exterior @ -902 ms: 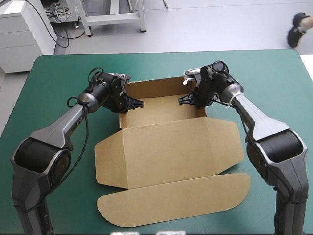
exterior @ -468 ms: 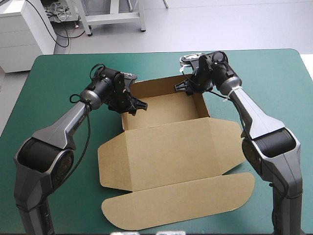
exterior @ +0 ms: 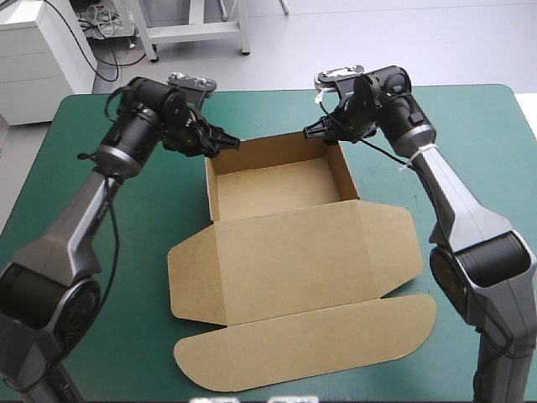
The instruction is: Fold the box
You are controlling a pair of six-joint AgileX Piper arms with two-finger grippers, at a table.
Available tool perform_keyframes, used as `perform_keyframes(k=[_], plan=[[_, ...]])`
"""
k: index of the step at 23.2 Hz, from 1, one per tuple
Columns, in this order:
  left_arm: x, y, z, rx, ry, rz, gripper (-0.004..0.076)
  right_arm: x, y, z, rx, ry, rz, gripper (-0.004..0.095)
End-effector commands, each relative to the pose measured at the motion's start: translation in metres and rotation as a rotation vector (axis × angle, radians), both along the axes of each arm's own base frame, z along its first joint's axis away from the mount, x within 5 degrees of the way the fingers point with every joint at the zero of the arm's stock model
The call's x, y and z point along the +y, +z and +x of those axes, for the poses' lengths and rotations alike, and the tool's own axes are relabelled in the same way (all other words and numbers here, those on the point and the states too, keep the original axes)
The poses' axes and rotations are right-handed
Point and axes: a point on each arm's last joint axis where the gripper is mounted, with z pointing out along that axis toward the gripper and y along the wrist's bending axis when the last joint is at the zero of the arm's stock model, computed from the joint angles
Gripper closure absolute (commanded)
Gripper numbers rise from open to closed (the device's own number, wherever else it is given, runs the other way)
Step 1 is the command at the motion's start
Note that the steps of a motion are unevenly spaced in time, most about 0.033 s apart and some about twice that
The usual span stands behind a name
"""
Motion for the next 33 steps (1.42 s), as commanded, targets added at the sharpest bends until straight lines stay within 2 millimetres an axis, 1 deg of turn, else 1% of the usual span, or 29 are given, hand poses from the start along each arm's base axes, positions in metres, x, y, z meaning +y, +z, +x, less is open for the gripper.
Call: perform_keyframes(k=[1, 4, 5, 6, 7, 10, 11, 12, 14, 15, 17, 18, 19, 20, 21, 22, 24, 25, 27, 28, 29, 30, 31, 32, 33], plan=[[0.022, 0.071, -0.046, -0.172, -0.009, -0.047, 0.0309, -0.015, 0.068, -0.032, -0.194, 0.001, 0.045, 0.0392], [0.034, 0.101, -0.076, -0.256, -0.038, -0.074, 0.0311, -0.021, 0.087, -0.046, -0.239, -0.002, 0.058, 0.0392], [0.043, 0.121, -0.099, -0.314, -0.043, -0.108, 0.0311, -0.024, 0.096, -0.053, -0.262, -0.003, 0.064, 0.0392], [0.047, 0.128, -0.108, -0.338, -0.047, -0.114, 0.0315, -0.025, 0.1, -0.056, -0.271, -0.003, 0.068, 0.0392], [0.057, 0.145, -0.131, -0.396, -0.065, -0.138, 0.0335, -0.027, 0.104, -0.06, -0.282, 0.0, 0.066, 0.0392], [0.07, 0.163, -0.164, -0.473, -0.091, -0.155, 0.0388, -0.028, 0.104, -0.059, -0.287, -0.007, 0.05, 0.0392], [0.073, 0.166, -0.172, -0.485, -0.11, -0.158, 0.0405, -0.028, 0.103, -0.058, -0.284, -0.007, 0.048, 0.0392], [0.077, 0.168, -0.184, -0.5, -0.13, -0.166, 0.0433, -0.027, 0.1, -0.056, -0.277, -0.008, 0.041, 0.0392], [0.081, 0.167, -0.198, -0.507, -0.168, -0.163, 0.0472, -0.026, 0.094, -0.052, -0.263, -0.009, 0.031, 0.0392], [0.085, 0.158, -0.213, -0.492, -0.201, -0.156, 0.0529, -0.024, 0.084, -0.044, -0.244, -0.012, 0.008, 0.0392], [0.094, 0.134, -0.23, -0.439, -0.198, -0.127, 0.0638, -0.018, 0.061, -0.027, -0.192, -0.01, -0.013, 0.0392], [0.1, 0.113, -0.241, -0.398, -0.204, -0.091, 0.0715, -0.013, 0.042, -0.015, -0.149, -0.008, -0.028, 0.0392], [0.102, 0.104, -0.245, -0.382, -0.209, -0.082, 0.0731, -0.01, 0.033, -0.01, -0.13, -0.006, -0.033, 0.0392], [0.105, 0.086, -0.252, -0.35, -0.21, -0.071, 0.0731, -0.006, 0.016, 0.0, -0.093, -0.004, -0.046, 0.0392], [0.108, 0.072, -0.258, -0.326, -0.211, -0.063, 0.0731, -0.004, 0.003, 0.007, -0.066, -0.001, -0.058, 0.0392], [0.111, 0.051, -0.266, -0.307, -0.212, -0.057, 0.0731, 0.001, -0.017, 0.017, -0.021, 0.002, -0.068, 0.0392], [0.117, 0.015, -0.28, -0.317, -0.215, -0.067, 0.0731, 0.006, -0.043, 0.028, 0.033, 0.002, -0.081, 0.0403], [0.12, -0.004, -0.287, -0.344, -0.202, -0.089, 0.0731, 0.007, -0.051, 0.031, 0.049, 0.002, -0.087, 0.0429], [0.124, -0.024, -0.296, -0.382, -0.193, -0.109, 0.0731, 0.008, -0.059, 0.034, 0.065, -0.001, -0.091, 0.0486], [0.126, -0.037, -0.301, -0.409, -0.19, -0.121, 0.0731, 0.008, -0.061, 0.034, 0.068, -0.001, -0.092, 0.0548], [0.128, -0.045, -0.304, -0.425, -0.186, -0.129, 0.0731, 0.008, -0.061, 0.034, 0.066, -0.002, -0.097, 0.0603], [0.129, -0.053, -0.308, -0.44, -0.179, -0.142, 0.0731, 0.007, -0.061, 0.035, 0.061, -0.004, -0.11, 0.0685], [0.132, -0.064, -0.313, -0.462, -0.165, -0.163, 0.0731, 0.004, -0.06, 0.036, 0.05, -0.008, -0.138, 0.078], [0.134, -0.077, -0.318, -0.49, -0.156, -0.183, 0.0731, -0.001, -0.059, 0.037, 0.027, -0.018, -0.196, 0.093], [0.137, -0.082, -0.324, -0.517, -0.152, -0.196, 0.0731, -0.007, -0.059, 0.04, 0.014, -0.032, -0.231, 0.0925]])
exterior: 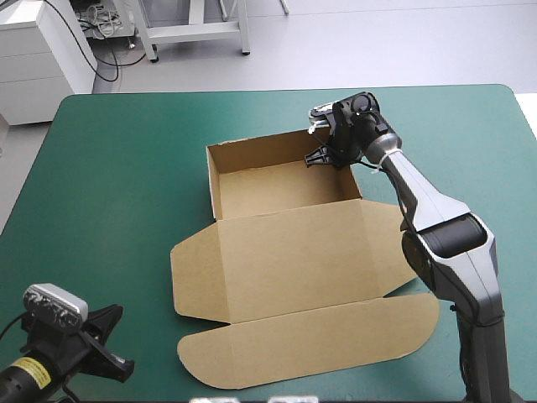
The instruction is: Fold the box
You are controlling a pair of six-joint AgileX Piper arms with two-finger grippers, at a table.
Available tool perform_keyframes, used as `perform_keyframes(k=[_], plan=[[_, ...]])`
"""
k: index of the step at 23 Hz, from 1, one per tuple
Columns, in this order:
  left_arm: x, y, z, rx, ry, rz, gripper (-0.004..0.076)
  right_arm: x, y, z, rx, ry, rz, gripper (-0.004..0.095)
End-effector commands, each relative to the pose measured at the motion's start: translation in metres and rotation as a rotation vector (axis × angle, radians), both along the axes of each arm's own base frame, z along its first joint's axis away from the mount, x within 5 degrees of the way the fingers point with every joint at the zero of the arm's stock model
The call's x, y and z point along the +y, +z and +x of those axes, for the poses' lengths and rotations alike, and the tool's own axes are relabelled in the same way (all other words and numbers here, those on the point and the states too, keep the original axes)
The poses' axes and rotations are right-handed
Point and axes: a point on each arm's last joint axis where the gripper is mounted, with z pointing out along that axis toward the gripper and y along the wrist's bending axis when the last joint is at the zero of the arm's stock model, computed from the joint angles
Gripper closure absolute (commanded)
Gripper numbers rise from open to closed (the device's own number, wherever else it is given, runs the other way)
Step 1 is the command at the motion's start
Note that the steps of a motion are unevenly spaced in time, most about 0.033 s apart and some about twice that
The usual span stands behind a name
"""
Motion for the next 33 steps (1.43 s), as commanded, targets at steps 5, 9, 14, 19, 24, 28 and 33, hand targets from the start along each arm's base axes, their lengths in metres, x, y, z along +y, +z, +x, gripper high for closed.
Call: perform_keyframes(k=[5, 9, 14, 19, 24, 28, 33], plan=[[0.008, -0.01, -0.018, -0.211, 0.013, -0.128, 0.0731, -0.089, 0.045, 0.016, -0.16, -0.122, -0.138, 0.093], [0.008, -0.01, -0.018, -0.214, 0.013, -0.129, 0.0731, -0.172, 0.045, 0.023, -0.145, -0.271, -0.164, 0.0929], [0.008, -0.01, -0.018, -0.214, 0.013, -0.129, 0.0731, -0.339, 0.044, -0.009, -0.114, -0.63, -0.138, 0.093], [0.008, -0.01, -0.018, -0.214, 0.013, -0.129, 0.0731, -0.421, 0.041, -0.049, -0.13, -0.843, 0.077, 0.093], [0.008, -0.01, -0.018, -0.214, 0.013, -0.129, 0.0731, -0.421, 0.043, -0.05, -0.129, -0.824, 0.068, 0.0801], [0.008, -0.01, -0.018, -0.208, 0.021, -0.143, 0.0731, -0.417, 0.063, -0.056, -0.169, -0.785, 0.042, 0.0433], [0.008, -0.01, -0.018, -0.208, 0.021, -0.143, 0.0731, -0.405, 0.105, -0.071, -0.267, -0.782, 0.04, 0.0298]])
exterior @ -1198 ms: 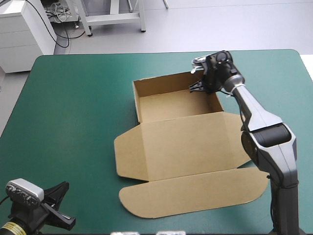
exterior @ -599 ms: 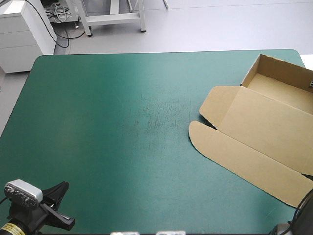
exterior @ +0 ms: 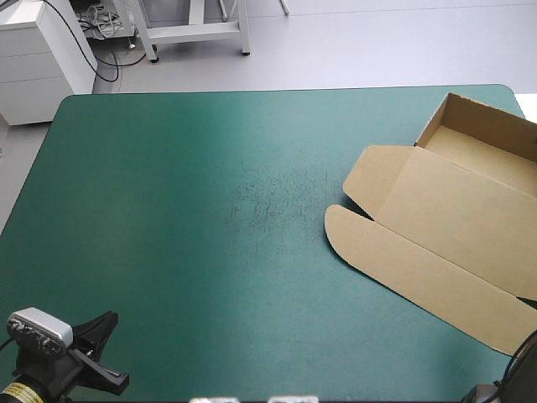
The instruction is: Fold the box
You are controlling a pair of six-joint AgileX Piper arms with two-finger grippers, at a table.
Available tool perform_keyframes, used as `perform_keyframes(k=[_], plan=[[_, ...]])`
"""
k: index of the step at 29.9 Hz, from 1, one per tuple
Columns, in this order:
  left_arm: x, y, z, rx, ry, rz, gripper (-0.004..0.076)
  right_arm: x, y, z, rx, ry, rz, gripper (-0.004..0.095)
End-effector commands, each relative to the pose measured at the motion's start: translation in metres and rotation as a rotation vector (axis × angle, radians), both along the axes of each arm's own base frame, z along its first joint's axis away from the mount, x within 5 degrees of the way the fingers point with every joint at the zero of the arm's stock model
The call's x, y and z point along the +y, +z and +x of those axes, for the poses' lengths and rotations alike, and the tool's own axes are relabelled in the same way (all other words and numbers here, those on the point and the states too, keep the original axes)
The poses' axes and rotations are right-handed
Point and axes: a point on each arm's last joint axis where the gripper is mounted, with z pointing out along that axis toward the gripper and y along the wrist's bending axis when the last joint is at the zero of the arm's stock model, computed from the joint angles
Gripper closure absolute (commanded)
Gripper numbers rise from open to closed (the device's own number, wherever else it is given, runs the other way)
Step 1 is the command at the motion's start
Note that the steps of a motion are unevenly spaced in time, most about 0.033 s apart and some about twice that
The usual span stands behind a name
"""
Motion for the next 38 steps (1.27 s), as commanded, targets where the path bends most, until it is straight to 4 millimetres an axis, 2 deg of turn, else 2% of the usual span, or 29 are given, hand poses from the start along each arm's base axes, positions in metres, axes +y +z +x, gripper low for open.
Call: perform_keyframes(k=[1, 3, 5, 9, 12, 15, 17, 20, 25, 28, 35, 38], plan=[[-0.001, 0.013, 0.003, -0.074, 0.002, -0.045, 0.0731, 0.02, 0.085, -0.025, -0.199, 0.019, -0.092, 0.0308], [-0.001, 0.013, 0.003, -0.074, 0.002, -0.045, 0.0731, 0.037, 0.109, -0.033, -0.263, 0.069, -0.094, 0.0361], [-0.001, 0.013, 0.003, -0.074, 0.002, -0.045, 0.0731, 0.063, 0.138, -0.043, -0.328, 0.152, -0.123, 0.0472], [-0.001, 0.013, 0.003, -0.075, 0.002, -0.045, 0.0731, 0.13, 0.194, -0.068, -0.452, 0.31, -0.199, 0.0743], [-0.001, 0.013, 0.003, -0.075, 0.002, -0.045, 0.0731, 0.182, 0.225, -0.09, -0.536, 0.462, -0.238, 0.0914], [-0.001, 0.013, 0.003, -0.075, 0.002, -0.045, 0.0731, 0.224, 0.242, -0.114, -0.596, 0.587, -0.237, 0.0927], [-0.001, 0.013, 0.003, -0.075, 0.002, -0.045, 0.0731, 0.246, 0.245, -0.129, -0.61, 0.656, -0.225, 0.0926], [-0.002, 0.013, 0.003, -0.076, 0.002, -0.046, 0.0731, 0.271, 0.237, -0.155, -0.591, 0.744, -0.2, 0.0926], [-0.002, 0.013, 0.003, -0.076, 0.002, -0.046, 0.0731, 0.292, 0.194, -0.192, -0.521, 0.83, -0.152, 0.0926], [-0.002, 0.013, 0.003, -0.076, 0.002, -0.046, 0.0731, 0.291, 0.165, -0.22, -0.567, 0.84, -0.138, 0.0926], [-0.003, 0.016, 0.004, -0.099, -0.003, -0.07, 0.0731, 0.279, 0.081, -0.275, -0.634, 0.808, -0.143, 0.0926], [-0.005, 0.016, 0.006, -0.137, -0.007, -0.097, 0.0731, 0.276, 0.055, -0.296, -0.706, 0.792, -0.131, 0.0926]])
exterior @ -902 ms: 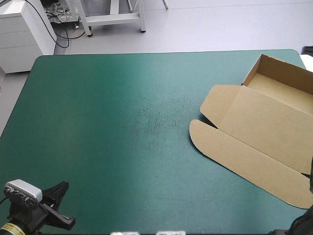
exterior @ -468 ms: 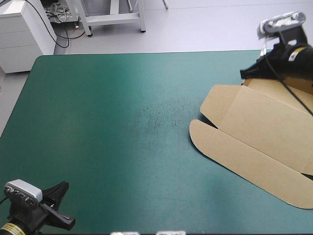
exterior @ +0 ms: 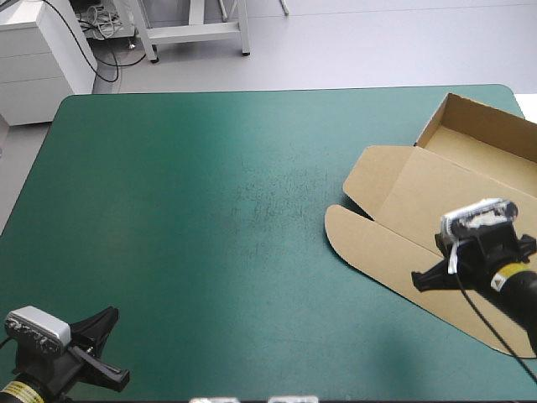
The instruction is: Fold the box
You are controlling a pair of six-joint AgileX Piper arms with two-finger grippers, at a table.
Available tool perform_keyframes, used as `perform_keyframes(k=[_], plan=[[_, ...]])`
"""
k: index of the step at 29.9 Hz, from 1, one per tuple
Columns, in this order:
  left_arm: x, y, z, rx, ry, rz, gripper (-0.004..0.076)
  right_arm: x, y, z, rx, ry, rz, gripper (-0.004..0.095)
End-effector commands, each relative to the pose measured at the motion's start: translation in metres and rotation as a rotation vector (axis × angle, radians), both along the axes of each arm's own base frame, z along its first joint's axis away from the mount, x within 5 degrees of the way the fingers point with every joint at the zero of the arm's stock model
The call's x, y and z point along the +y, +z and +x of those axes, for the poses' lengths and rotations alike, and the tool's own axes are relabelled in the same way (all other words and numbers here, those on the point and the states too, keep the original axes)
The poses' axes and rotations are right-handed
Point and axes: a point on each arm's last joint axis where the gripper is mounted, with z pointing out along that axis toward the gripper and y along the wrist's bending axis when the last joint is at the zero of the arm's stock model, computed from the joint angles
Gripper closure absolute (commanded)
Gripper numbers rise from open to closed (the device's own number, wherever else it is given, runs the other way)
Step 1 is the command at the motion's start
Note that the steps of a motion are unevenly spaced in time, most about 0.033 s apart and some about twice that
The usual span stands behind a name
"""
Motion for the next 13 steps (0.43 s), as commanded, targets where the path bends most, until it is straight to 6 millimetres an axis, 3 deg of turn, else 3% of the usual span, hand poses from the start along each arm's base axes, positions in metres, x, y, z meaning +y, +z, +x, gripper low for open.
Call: perform_keyframes(k=[1, 6, 13], plan=[[-0.004, 0.012, 0.006, -0.11, -0.005, -0.077, 0.0731, -0.003, -0.013, -0.019, -0.17, -0.004, 0.07, 0.0926], [-0.01, -0.001, 0.013, -0.109, -0.011, -0.152, 0.0731, -0.008, -0.047, -0.045, -0.256, -0.011, 0.098, 0.0928], [-0.01, -0.002, 0.014, -0.11, -0.013, -0.153, 0.0731, -0.013, -0.071, -0.068, -0.346, -0.023, 0.149, 0.0928]])
